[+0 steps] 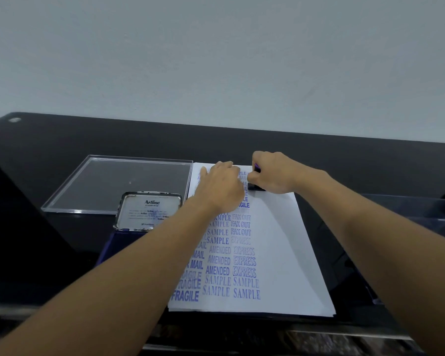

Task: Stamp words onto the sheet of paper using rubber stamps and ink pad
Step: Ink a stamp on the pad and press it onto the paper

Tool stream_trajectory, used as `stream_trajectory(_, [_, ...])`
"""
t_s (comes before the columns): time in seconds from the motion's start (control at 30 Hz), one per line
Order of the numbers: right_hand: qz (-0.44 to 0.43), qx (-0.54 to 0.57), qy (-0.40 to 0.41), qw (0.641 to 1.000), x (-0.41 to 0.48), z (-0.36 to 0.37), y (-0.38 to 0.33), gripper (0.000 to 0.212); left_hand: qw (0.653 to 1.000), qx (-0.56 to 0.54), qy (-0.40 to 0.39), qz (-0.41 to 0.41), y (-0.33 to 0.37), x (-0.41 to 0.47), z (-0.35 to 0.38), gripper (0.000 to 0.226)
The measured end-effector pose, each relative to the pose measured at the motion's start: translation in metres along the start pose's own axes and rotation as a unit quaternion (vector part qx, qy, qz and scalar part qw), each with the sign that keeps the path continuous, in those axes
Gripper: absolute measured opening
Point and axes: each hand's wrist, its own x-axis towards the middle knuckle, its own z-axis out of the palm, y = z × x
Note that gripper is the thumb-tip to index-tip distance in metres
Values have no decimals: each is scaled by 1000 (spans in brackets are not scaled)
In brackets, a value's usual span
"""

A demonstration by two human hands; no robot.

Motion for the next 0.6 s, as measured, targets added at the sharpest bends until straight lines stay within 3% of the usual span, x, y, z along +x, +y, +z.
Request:
stream_trajectory(0.3, [2,21,20,1000,-3,8,-2,19,999,31,34,25,-5,-3,11,32])
stream_trajectory(0.6, [-16,36,50,998,-4,14,-2,26,999,25,30,19,-6,-1,13,35])
